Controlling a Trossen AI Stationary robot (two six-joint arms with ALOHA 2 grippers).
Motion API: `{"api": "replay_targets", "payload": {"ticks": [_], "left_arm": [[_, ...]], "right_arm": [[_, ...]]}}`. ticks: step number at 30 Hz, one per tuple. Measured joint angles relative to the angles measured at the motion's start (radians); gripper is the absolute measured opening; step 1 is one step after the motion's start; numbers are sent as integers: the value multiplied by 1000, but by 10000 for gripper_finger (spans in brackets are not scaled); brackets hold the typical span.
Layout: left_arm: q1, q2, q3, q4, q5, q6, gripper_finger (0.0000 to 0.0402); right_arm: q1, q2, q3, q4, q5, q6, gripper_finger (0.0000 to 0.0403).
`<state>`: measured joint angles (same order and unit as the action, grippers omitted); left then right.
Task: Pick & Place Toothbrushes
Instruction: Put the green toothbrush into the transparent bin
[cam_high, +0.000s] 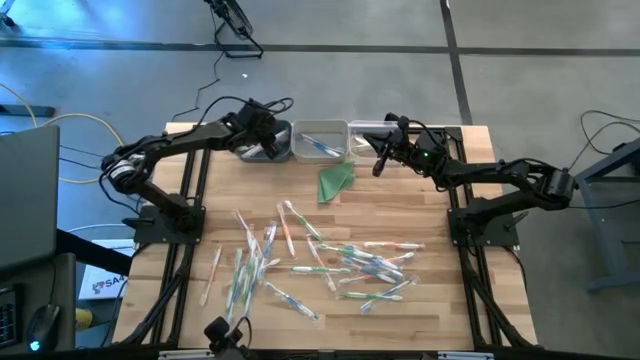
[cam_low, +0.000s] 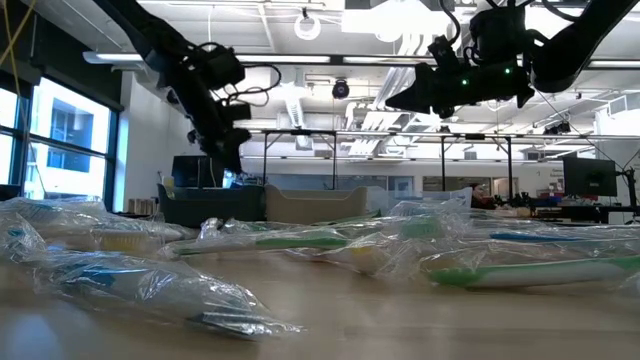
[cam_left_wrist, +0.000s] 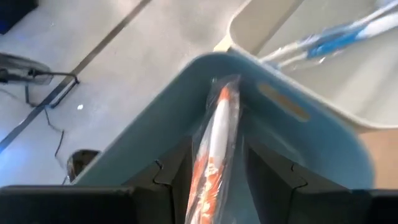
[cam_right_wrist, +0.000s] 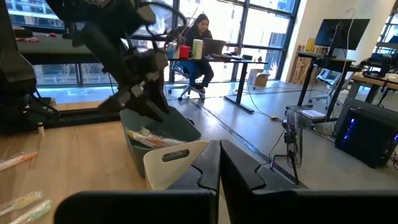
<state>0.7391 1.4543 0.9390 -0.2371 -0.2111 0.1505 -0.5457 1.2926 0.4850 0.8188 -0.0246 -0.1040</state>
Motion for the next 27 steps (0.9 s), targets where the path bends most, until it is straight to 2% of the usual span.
{"api": "replay_targets", "payload": {"ticks": [7,18,23,27], "left_arm": [[0,-84,0,-4,78,26,134],[-16,-184,0,-24,313,43,134],[-101,-236,-43,14,333,46,134],[-182,-278,-88,29,300,11,134]], "right_arm": [[0,0,0,0,0,2,3],[0,0,0,0,0,2,3],[0,0,0,0,0,2,3],[0,0,0,0,0,2,3]]}}
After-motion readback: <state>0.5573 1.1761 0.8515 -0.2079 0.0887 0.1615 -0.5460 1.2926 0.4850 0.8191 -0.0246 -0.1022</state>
